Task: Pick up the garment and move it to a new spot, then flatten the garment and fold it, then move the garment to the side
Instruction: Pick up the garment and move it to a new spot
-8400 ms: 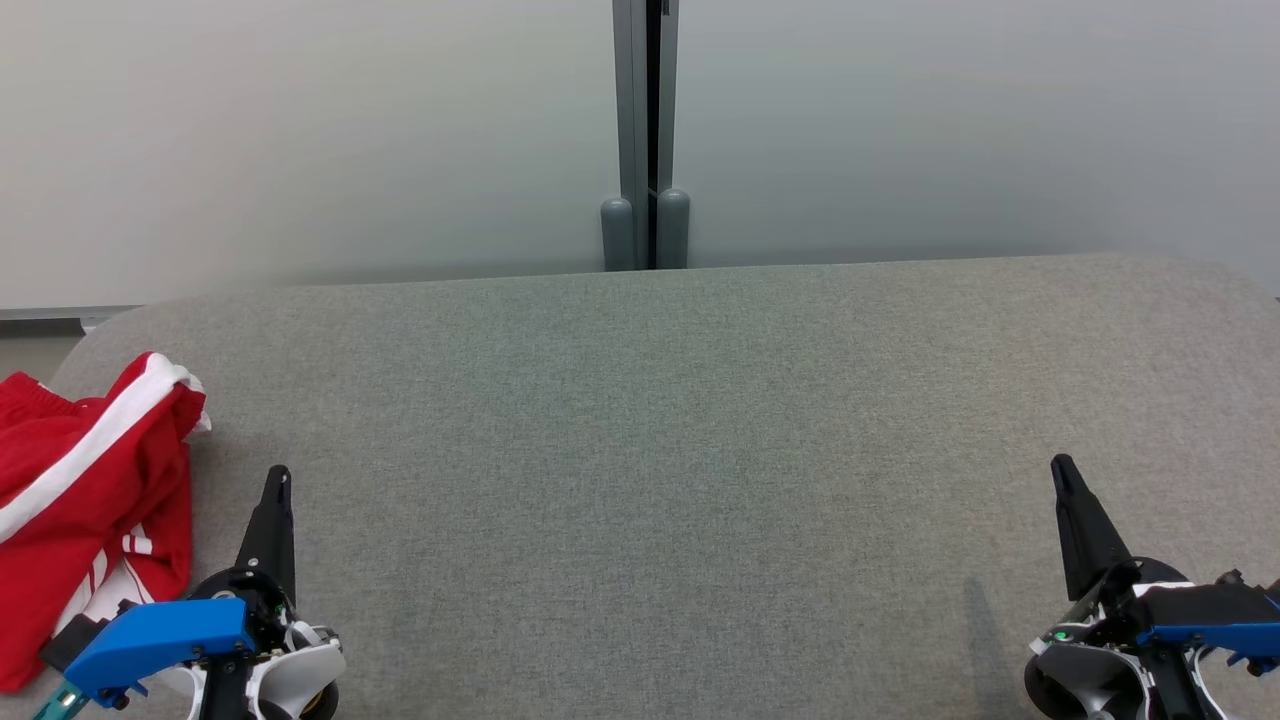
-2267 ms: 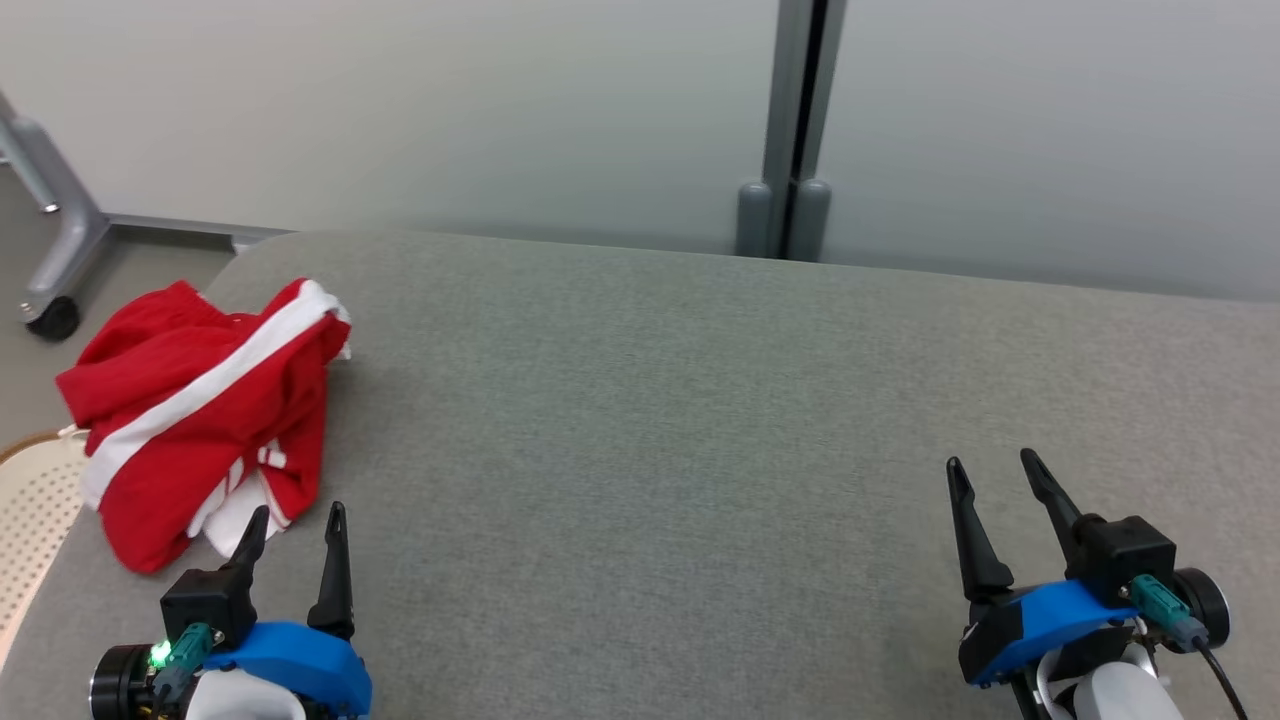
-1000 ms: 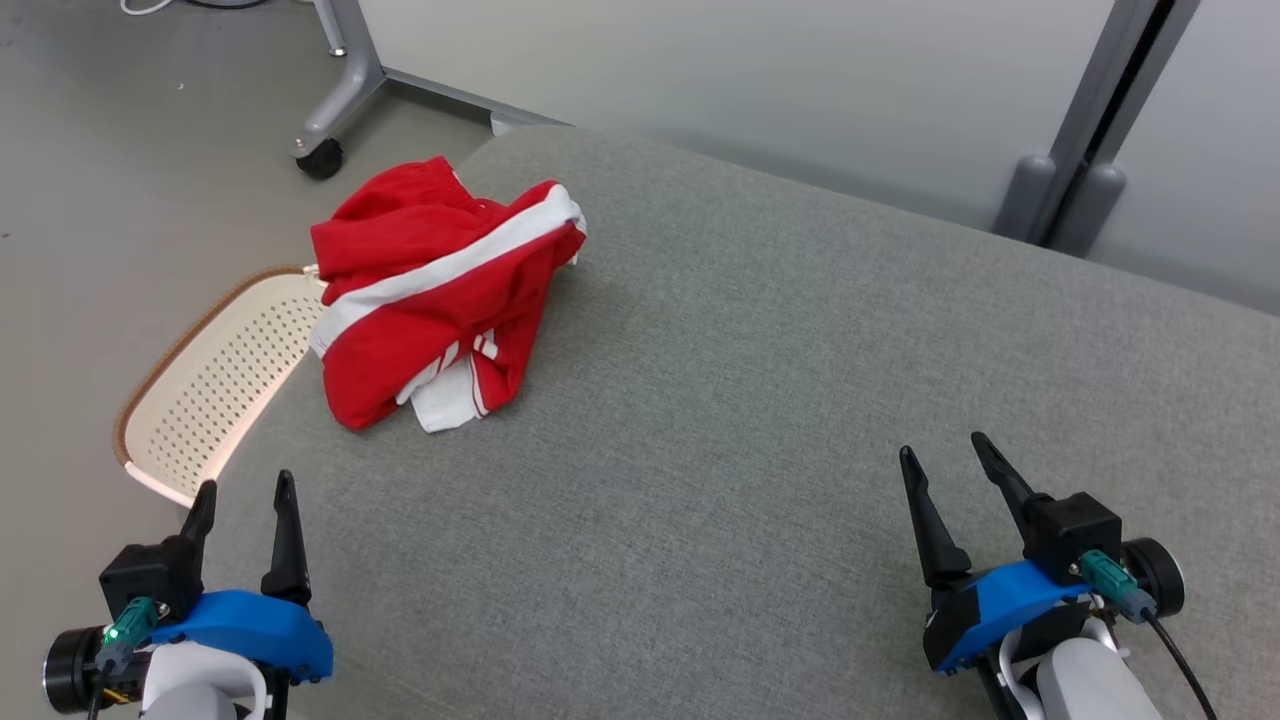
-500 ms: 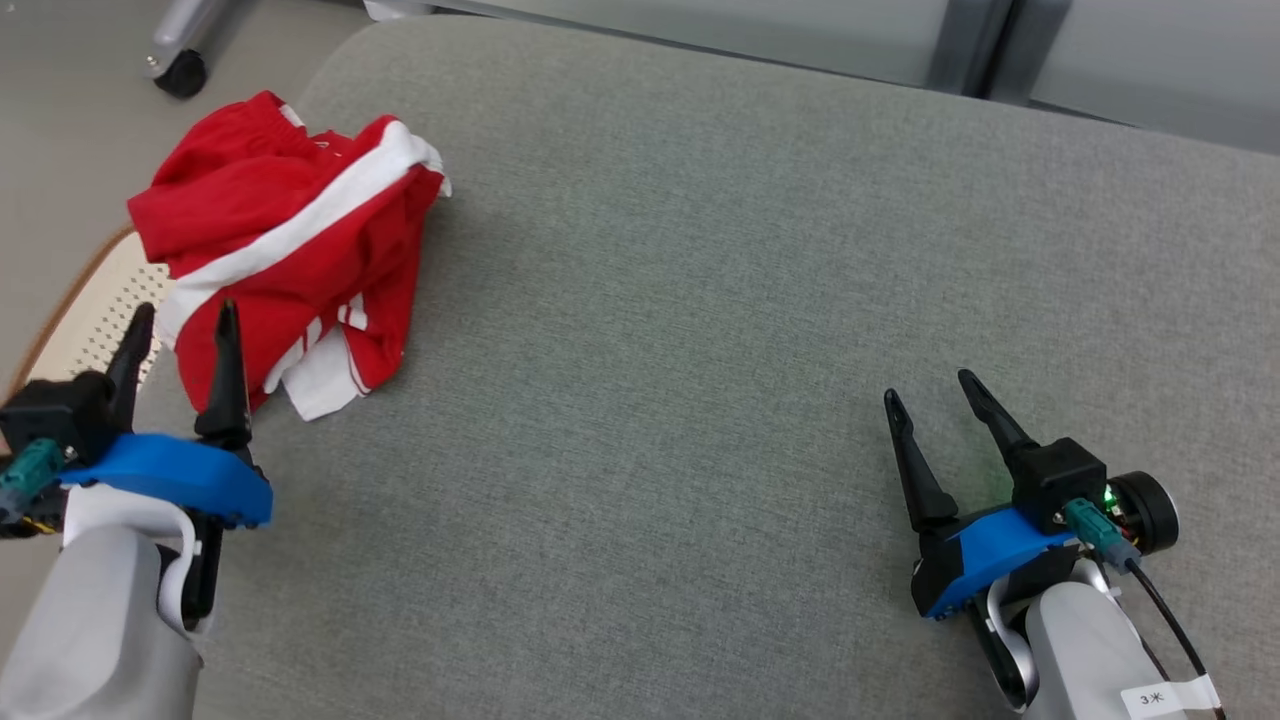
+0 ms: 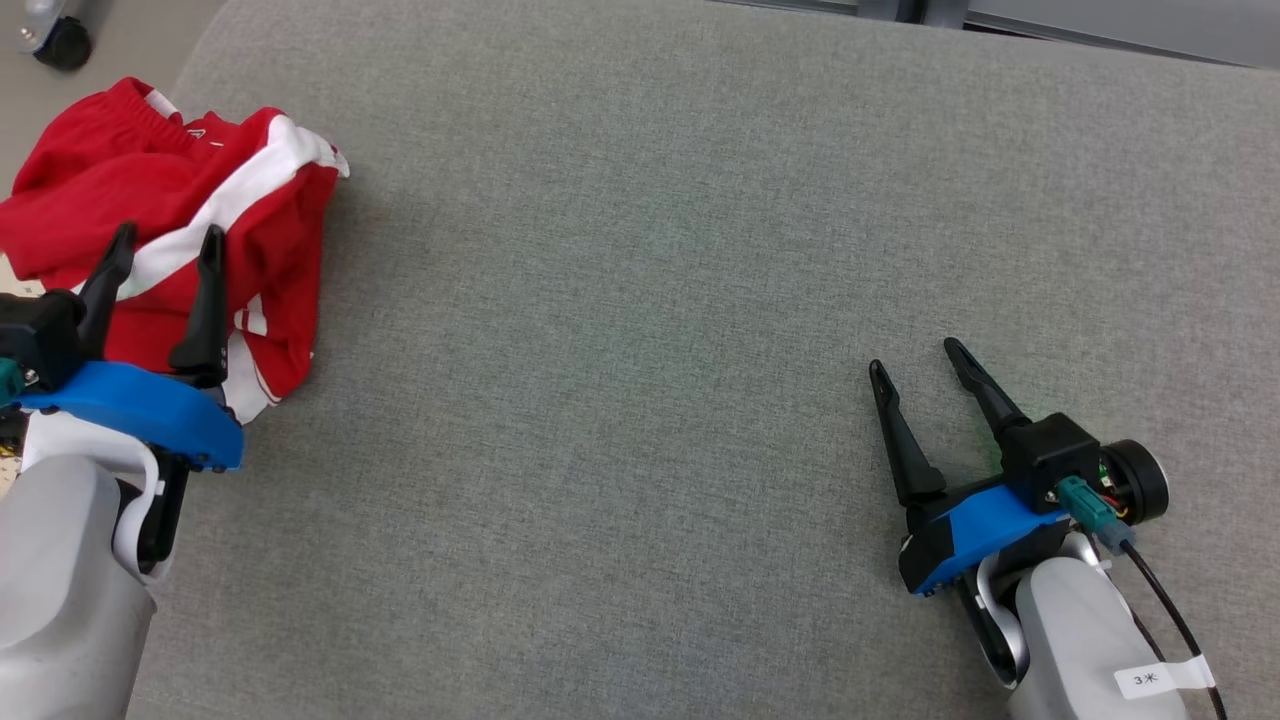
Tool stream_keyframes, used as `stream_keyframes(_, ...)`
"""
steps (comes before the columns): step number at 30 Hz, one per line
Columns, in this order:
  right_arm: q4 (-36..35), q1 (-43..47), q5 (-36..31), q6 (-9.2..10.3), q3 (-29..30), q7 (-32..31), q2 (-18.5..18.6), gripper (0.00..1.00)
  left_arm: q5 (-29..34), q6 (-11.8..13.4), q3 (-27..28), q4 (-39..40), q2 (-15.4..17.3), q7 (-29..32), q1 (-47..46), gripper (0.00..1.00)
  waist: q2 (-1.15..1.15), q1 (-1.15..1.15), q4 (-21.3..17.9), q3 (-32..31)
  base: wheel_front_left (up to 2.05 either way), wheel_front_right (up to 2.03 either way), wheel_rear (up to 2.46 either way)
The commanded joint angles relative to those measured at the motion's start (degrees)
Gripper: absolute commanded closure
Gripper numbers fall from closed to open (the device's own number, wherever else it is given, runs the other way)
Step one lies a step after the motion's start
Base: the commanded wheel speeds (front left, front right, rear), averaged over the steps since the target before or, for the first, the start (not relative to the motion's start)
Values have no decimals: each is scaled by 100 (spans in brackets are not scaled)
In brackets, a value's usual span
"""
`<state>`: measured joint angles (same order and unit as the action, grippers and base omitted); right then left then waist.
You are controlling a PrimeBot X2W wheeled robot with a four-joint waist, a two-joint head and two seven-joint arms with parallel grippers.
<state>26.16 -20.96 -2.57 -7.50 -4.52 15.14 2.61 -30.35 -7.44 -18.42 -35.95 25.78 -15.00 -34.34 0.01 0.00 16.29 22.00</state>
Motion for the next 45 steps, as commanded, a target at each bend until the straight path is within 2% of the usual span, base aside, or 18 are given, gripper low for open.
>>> stream_keyframes(1, 44, -18, 15, 1, 20, 1, 52, 0, -67, -8, -91, -150, 44, -27, -108, 0, -1, 0, -30, 16, 0, 0, 0)
stream_keyframes(6, 41, -19, 47, 1, 32, -1, 56, 0, -323, -8, -337, -657, 67, -27, -256, 0, -1, 0, -102, 58, 0, 0, 0)
stream_keyframes(7, 41, -17, 50, 1, 35, -1, 56, 0, -364, -8, -390, -748, 61, -27, -272, 4, -1, 0, -115, 54, 0, 0, 0)
stream_keyframes(8, 43, -10, 57, 1, 29, -2, 55, 0, -418, -8, -448, -835, 49, -27, -270, 61, -1, 0, -131, 37, 0, 0, 0)
stream_keyframes(9, 43, 0, 76, 1, 30, -2, 55, 0, -468, -8, -465, -890, 54, -28, -297, 100, -1, 0, -144, 19, 0, 0, 0)
stream_keyframes(13, 26, 55, 167, 1, 31, 0, 46, 0, -626, -8, -485, -1022, 88, -27, -365, 100, -1, 0, -198, -132, 0, 0, 0)
stream_keyframes(17, 18, 163, 294, 1, 38, 3, 43, 0, -479, -9, -391, -851, 89, -28, -342, 100, -1, 0, -247, -357, 0, 0, 0)
stream_keyframes(24, 0, 358, 556, 1, -23, 3, 43, 0, -121, -9, -125, -90, 20, -28, -298, 100, -1, 0, -448, -783, 0, 0, 0)
stream_keyframes(28, -21, 479, 719, 1, -75, 4, 42, 0, 64, -9, -211, 309, -75, -27, -264, 100, -1, 0, -675, -1002, 0, 0, 0)
stream_keyframes(37, -137, 706, 1006, 1, -268, 5, 40, 0, 58, -9, -637, 674, -508, -27, -62, 100, -1, 0, -1522, -1293, 0, 0, 0)
stream_keyframes(38, -137, 706, 1006, 1, -268, 5, 40, 0, 58, -9, -637, 674, -508, -27, -62, 100, -1, 0, -1522, -1293, 0, 0, 0)
stream_keyframes(45, -259, 815, 1007, 1, -363, 4, 36, 0, 59, -9, -1014, 881, -861, -27, 109, 100, -1, 0, -2367, -1308, 0, 0, 0)
